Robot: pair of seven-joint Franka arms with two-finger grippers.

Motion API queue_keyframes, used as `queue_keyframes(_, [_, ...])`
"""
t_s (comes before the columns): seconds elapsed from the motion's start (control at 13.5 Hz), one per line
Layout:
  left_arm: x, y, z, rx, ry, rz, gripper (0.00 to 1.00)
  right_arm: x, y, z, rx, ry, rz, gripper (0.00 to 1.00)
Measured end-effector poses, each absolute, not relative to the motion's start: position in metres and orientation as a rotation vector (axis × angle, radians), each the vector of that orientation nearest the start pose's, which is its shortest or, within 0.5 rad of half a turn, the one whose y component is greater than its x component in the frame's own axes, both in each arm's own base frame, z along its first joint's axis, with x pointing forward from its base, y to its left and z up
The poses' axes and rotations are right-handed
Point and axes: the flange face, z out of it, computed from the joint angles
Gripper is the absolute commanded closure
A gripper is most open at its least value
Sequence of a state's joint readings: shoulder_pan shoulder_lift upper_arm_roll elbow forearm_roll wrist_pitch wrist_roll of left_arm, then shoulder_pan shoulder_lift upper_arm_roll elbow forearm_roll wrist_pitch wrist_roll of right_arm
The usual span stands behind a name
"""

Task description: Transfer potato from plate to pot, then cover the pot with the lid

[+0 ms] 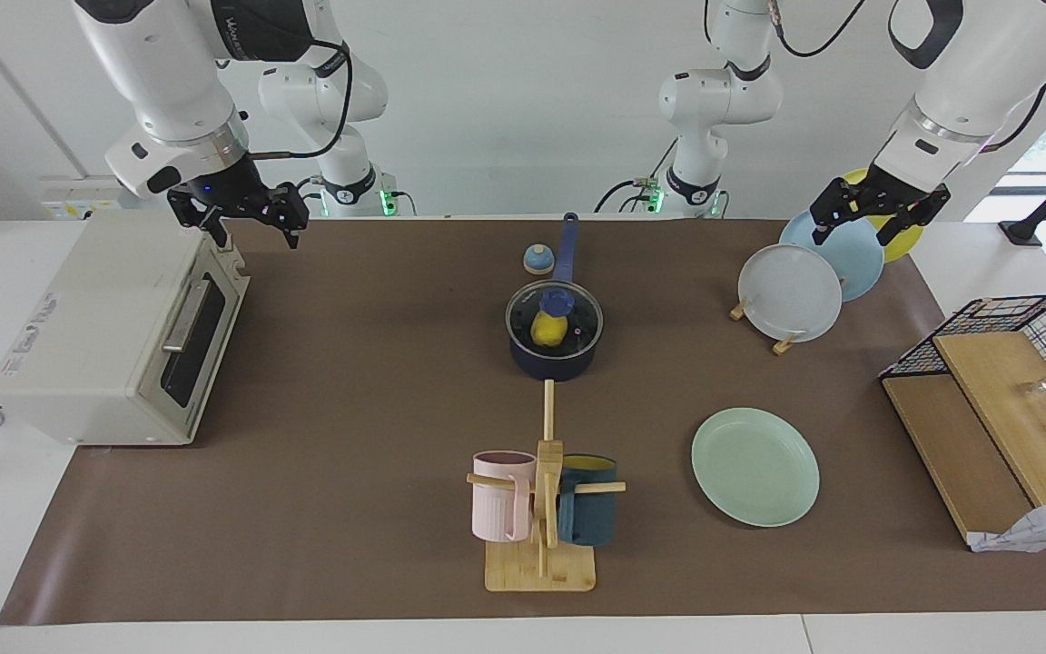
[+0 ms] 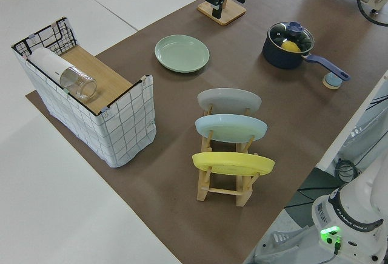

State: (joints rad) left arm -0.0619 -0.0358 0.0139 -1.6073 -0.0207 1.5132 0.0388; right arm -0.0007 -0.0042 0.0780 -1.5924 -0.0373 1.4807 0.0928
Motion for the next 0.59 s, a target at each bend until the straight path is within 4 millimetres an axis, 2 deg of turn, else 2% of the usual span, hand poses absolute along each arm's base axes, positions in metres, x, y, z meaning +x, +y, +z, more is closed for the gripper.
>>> queue_keyframes(0.15, [0.536,-0.028,0.622,-3.158,0.138,0.092,0.0,0.544,0.037,0.61,-3.181,0.03,0.137,0.0])
queue_keyframes(0.59, [0.536,-0.028,0.622,-3.158,0.138,0.092,0.0,0.545,0.017,0.609,-3.176,0.088,0.133,0.0])
